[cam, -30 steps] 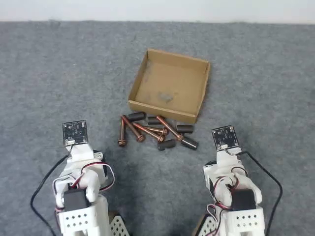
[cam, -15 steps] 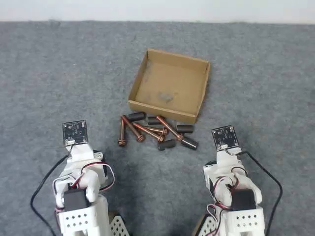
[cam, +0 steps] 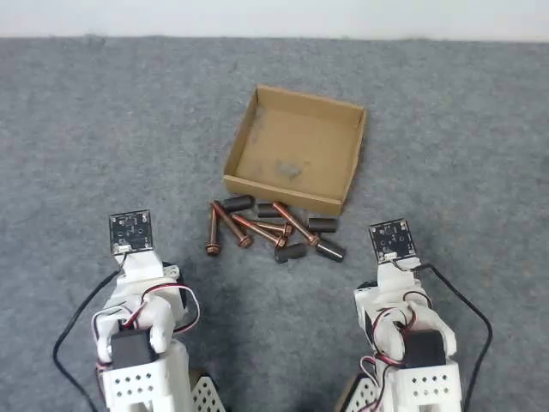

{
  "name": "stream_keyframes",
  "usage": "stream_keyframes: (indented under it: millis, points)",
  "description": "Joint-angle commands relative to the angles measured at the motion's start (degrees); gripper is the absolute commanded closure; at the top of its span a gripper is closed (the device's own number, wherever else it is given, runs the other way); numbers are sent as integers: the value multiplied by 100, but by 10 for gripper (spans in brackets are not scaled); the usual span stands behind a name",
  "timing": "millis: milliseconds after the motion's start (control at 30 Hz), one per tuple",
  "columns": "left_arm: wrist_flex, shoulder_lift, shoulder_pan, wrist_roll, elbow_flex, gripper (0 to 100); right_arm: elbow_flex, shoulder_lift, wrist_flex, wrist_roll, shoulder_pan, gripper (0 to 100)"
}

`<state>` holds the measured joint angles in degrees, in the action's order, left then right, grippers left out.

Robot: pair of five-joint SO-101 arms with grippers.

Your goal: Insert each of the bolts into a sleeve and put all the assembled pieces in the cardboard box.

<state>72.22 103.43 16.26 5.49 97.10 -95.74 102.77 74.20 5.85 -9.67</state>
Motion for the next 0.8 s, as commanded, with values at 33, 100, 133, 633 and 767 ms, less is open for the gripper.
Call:
stream_keyframes:
  millis: [33,100,133,633,767]
  points:
    - [26,97,44,-9,-57,989,-70,110,13,-53,-31,992]
    - [18,105,0,-9,-57,988,-70,110,13,-53,-31,992]
    - [18,105,0,-18,-57,988,-70,110,13,-53,-31,992]
    - [-686,114,44,-9,-470,988,-70,110,13,-53,-40,992]
    - [-800,114,-9,-26,-453,988,-70,110,13,-53,-40,992]
